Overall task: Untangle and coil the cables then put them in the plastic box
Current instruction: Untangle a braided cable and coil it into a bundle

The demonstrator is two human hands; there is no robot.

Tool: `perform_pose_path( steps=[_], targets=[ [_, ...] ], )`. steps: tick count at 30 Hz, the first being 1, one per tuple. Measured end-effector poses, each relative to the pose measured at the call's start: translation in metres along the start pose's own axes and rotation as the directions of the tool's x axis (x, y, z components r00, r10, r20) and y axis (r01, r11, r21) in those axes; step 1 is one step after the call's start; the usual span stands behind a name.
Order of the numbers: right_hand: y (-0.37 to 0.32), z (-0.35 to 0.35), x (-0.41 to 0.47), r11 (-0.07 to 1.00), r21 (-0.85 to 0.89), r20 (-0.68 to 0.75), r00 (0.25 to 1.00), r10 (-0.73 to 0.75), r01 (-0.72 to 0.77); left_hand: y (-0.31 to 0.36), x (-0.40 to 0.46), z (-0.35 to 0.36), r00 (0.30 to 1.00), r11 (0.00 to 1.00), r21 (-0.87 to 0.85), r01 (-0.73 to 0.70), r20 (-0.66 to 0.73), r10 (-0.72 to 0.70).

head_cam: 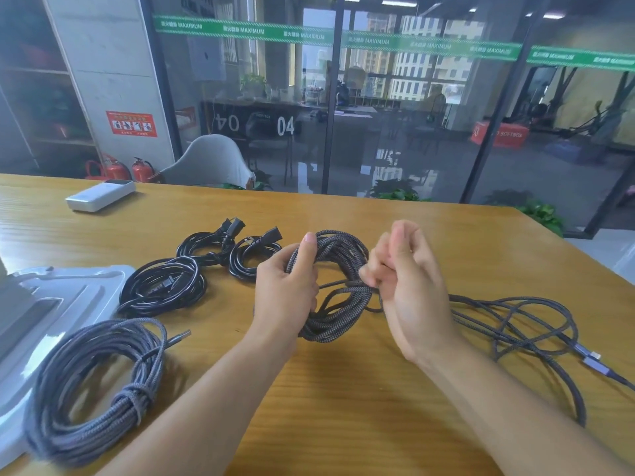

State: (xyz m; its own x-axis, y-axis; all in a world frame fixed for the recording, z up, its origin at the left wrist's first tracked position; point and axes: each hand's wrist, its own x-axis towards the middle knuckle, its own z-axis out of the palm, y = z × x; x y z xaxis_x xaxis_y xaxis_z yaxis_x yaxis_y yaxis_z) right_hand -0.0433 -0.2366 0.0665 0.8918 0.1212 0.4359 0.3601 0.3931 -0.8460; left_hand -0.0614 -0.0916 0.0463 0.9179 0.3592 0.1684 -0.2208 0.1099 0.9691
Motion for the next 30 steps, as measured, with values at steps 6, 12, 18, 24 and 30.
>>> perform_pose_path(
  steps=[6, 12, 18, 24, 30],
  targets=[
    [-0.016, -0.004, 0.004, 0.962, 0.179, -0.227, 0.942, 0.246, -0.208, -0.002, 0.001, 0.004, 0.996, 0.996, 0.077, -0.045, 0.076, 0.039],
    [-0.051, -0.026, 0.012, 0.938, 0.302, -0.338, 0.9, 0.273, -0.171, 0.007, 0.002, 0.003, 0.994, 1.0, -0.007, -0.024, 0.108, 0.025],
    [-0.057, -0.038, 0.018, 0.929, 0.326, -0.332, 0.9, 0.283, -0.172, 0.009, -0.003, 0.01, 0.989, 0.998, -0.026, -0.055, 0.138, 0.058],
    [-0.034, -0.044, 0.022, 0.867, 0.456, -0.146, 0.945, 0.294, -0.2, 0.012, -0.007, 0.004, 0.99, 0.99, -0.115, -0.08, 0.107, 0.093],
    [-0.006, -0.03, 0.012, 0.893, 0.275, -0.129, 0.906, 0.402, -0.357, 0.013, -0.005, -0.002, 0.996, 0.983, -0.181, -0.035, 0.071, 0.048]
  ],
)
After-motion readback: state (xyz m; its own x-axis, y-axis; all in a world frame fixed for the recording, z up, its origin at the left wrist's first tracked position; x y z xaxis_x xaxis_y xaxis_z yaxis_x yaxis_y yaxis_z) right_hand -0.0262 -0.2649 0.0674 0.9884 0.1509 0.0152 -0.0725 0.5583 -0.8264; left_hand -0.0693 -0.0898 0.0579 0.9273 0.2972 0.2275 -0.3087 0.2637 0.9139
